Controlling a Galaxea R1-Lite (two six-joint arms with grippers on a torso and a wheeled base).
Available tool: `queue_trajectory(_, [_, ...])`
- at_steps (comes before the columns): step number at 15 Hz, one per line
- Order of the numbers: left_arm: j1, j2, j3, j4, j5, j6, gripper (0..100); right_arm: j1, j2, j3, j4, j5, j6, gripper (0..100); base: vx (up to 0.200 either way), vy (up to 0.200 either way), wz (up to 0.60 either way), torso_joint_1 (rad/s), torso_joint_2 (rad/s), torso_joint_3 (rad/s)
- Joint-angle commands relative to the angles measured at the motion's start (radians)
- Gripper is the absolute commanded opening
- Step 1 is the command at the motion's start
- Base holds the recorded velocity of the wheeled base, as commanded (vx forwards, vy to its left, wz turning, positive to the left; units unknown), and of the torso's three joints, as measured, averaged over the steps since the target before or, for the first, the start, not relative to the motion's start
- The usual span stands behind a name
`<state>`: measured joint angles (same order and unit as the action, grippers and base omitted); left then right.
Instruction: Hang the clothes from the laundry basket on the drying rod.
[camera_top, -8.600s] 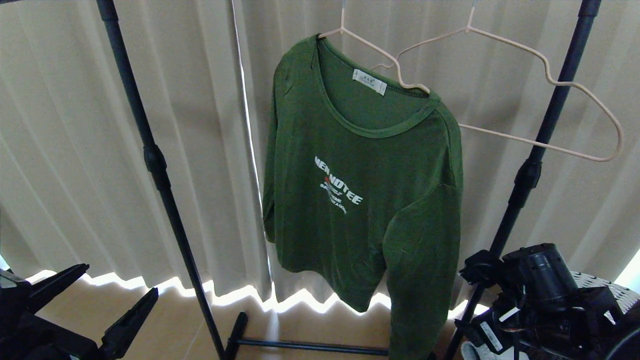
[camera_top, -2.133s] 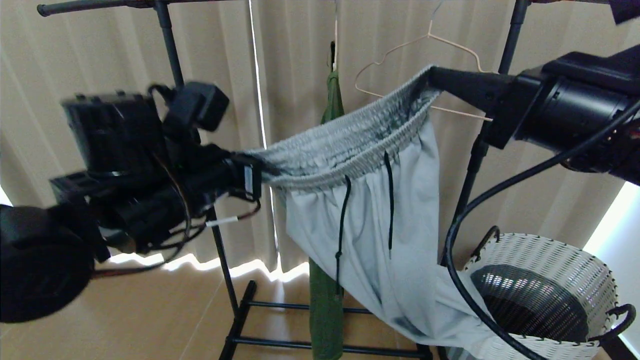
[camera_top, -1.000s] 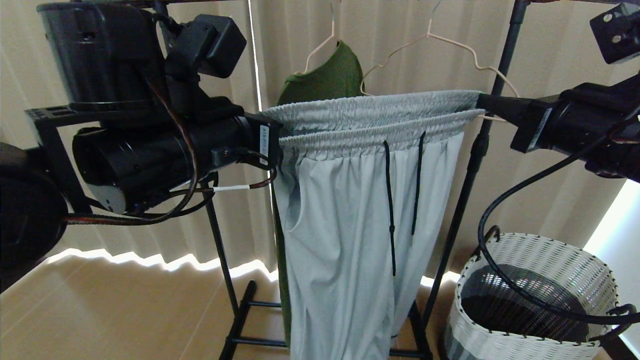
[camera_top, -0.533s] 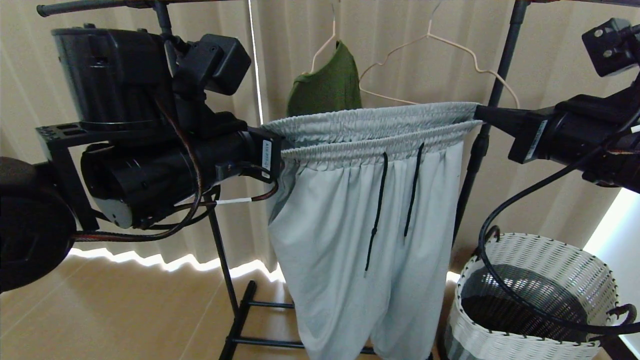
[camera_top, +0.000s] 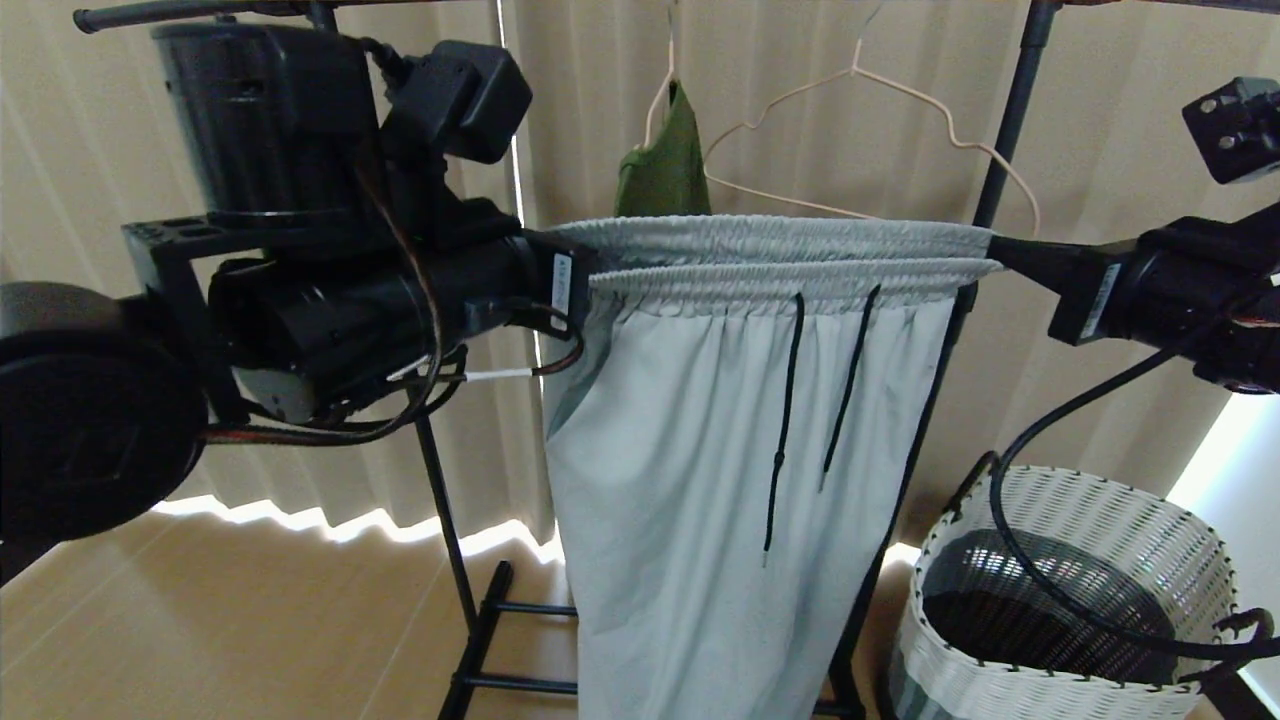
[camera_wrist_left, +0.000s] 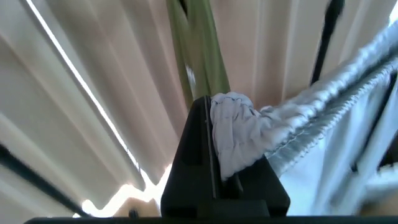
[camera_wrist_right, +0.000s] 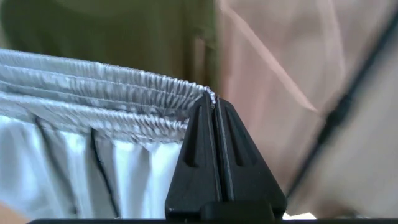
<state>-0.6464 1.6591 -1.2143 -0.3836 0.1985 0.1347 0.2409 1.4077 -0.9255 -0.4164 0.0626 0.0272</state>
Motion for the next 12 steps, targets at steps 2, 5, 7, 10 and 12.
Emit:
queue_trajectory(2, [0.001, 0.189, -0.257, 0.008, 0.039, 0.005, 0, -0.018, -0.214, 0.016, 0.220, 0.010, -0.001, 0, 0.000, 0.000, 0.00, 0.000, 0.00, 0.000])
queue_trajectory(5, [0.007, 0.291, -0.392, 0.009, 0.056, 0.005, 0, 0.055, -0.383, 0.039, 0.416, 0.074, -0.001, 0, 0.000, 0.000, 0.00, 0.000, 0.00, 0.000])
queue_trajectory(7, [0.004, 0.344, -0.442, 0.009, 0.079, 0.005, 0, 0.167, -0.493, 0.091, 0.513, 0.094, 0.000, 0, 0.000, 0.000, 0.00, 0.000, 0.00, 0.000])
queue_trajectory(10, [0.002, 0.349, -0.439, 0.009, 0.079, 0.005, 0, 0.213, -0.504, 0.114, 0.505, 0.089, 0.000, 0, 0.000, 0.000, 0.00, 0.000, 0.00, 0.000])
queue_trajectory(12, [0.007, 0.344, -0.429, 0.008, 0.082, 0.002, 0, 0.213, -0.475, 0.113, 0.499, 0.085, -0.001, 0, 0.000, 0.000, 0.00, 0.000, 0.00, 0.000])
